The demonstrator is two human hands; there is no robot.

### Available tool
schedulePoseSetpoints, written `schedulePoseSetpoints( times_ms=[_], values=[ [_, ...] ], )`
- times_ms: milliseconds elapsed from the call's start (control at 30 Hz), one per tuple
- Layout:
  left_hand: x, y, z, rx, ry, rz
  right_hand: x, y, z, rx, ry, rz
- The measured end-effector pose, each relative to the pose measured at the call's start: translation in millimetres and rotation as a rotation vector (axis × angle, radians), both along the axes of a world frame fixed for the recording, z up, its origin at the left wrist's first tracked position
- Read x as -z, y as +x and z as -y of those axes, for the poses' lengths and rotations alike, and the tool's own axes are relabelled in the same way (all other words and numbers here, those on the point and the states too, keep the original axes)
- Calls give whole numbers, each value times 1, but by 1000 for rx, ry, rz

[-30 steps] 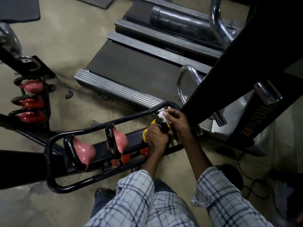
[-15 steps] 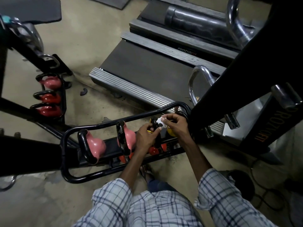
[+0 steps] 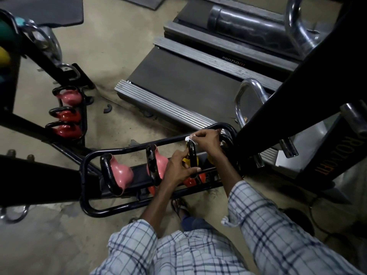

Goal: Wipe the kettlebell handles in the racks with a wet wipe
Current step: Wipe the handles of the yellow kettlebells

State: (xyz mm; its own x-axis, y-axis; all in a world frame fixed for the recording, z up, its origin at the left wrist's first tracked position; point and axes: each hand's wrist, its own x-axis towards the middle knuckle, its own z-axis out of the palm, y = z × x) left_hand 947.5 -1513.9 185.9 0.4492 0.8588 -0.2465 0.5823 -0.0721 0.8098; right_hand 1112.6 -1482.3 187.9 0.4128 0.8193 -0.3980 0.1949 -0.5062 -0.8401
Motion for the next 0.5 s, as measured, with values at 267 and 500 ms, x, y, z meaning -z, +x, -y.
schedulePoseSetpoints(
  times_ms=[267, 500],
  values=[
    [-3, -2, -4, 10, 78, -134, -15, -6, 17, -156, 16, 106],
    [-11, -1, 1, -39, 127, -208, -24, -6, -15, -263, -56, 279]
  ],
)
